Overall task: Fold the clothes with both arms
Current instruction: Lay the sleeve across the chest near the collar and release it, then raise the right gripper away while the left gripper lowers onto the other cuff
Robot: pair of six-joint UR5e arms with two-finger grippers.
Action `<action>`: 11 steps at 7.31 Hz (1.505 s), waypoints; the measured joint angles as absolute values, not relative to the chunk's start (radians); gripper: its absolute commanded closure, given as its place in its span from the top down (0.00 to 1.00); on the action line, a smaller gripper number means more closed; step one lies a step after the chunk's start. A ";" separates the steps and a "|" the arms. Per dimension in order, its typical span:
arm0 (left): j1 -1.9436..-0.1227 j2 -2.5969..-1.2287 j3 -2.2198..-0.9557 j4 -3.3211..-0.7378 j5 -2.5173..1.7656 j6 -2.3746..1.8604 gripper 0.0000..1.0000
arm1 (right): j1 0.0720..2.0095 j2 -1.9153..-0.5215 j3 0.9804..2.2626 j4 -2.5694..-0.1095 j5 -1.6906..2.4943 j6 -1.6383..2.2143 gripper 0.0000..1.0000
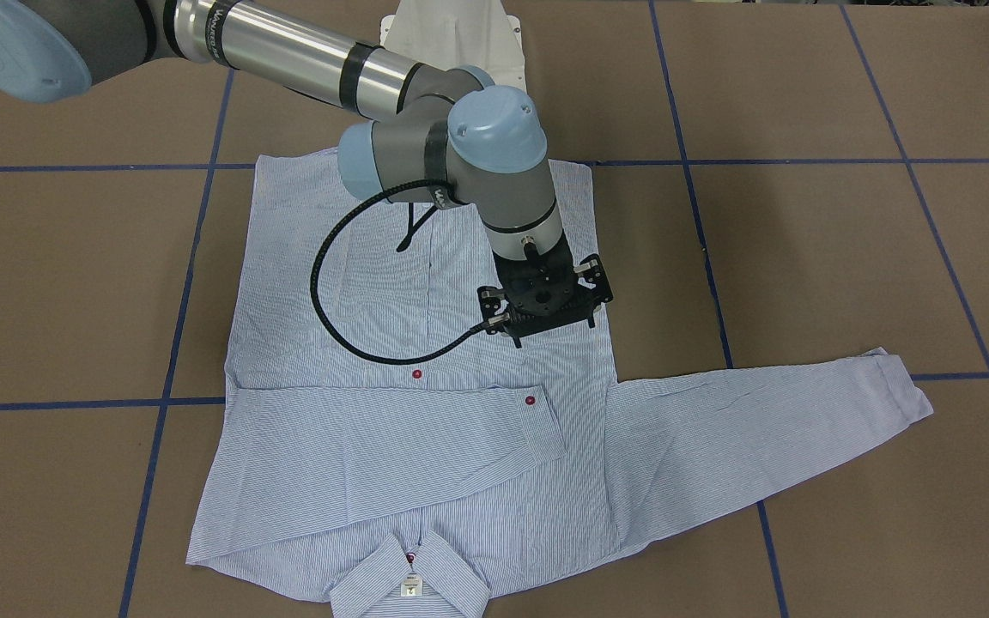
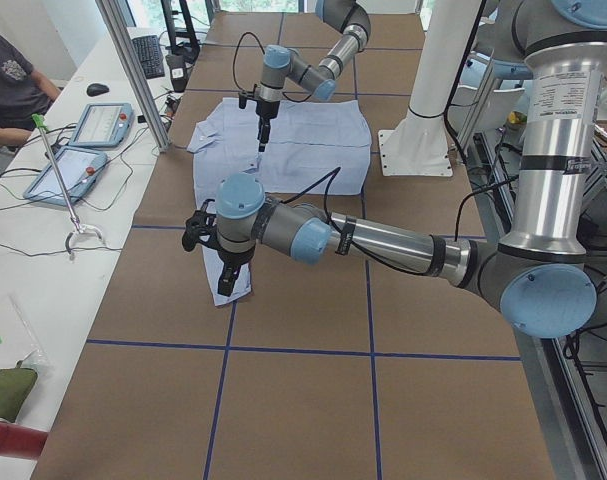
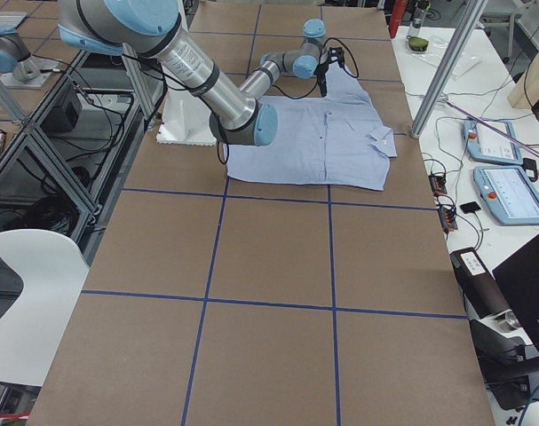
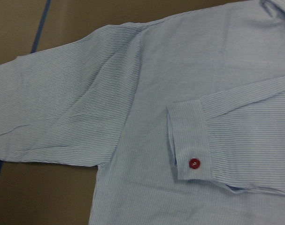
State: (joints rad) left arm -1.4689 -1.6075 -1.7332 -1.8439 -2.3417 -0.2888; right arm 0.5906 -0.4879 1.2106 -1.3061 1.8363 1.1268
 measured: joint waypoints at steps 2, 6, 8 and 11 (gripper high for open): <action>-1.374 -1.597 -1.694 -2.023 -2.257 -0.565 0.99 | 0.652 -0.571 1.401 -1.541 1.897 1.111 1.00; -1.161 -1.600 -1.514 -2.410 -2.073 -1.055 0.89 | 0.828 -0.869 1.795 -1.836 2.025 0.807 1.00; -1.106 -1.623 -1.430 -2.498 -2.018 -1.127 0.72 | 0.923 -0.988 1.870 -1.879 2.077 0.634 1.00; -1.060 -1.665 -1.357 -2.536 -1.985 -1.170 0.59 | 1.046 -1.108 1.900 -1.877 2.180 0.449 1.00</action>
